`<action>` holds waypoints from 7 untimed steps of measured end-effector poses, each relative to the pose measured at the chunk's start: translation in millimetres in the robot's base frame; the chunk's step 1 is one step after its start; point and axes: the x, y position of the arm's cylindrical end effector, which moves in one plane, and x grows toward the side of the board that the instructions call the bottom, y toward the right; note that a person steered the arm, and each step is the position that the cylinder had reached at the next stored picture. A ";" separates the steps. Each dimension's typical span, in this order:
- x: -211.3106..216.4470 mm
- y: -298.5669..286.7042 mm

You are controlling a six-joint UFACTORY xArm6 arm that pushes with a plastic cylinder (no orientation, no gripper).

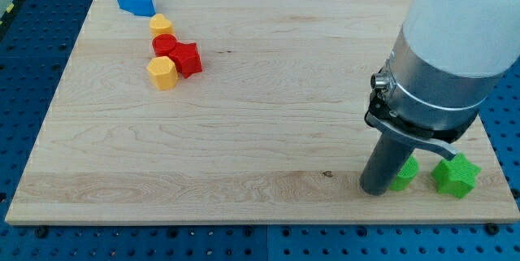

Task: Slide green circle closer to green star

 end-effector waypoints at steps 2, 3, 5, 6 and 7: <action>-15.4 13.4; -15.4 24.7; -15.4 50.2; -10.6 50.6; -8.6 45.4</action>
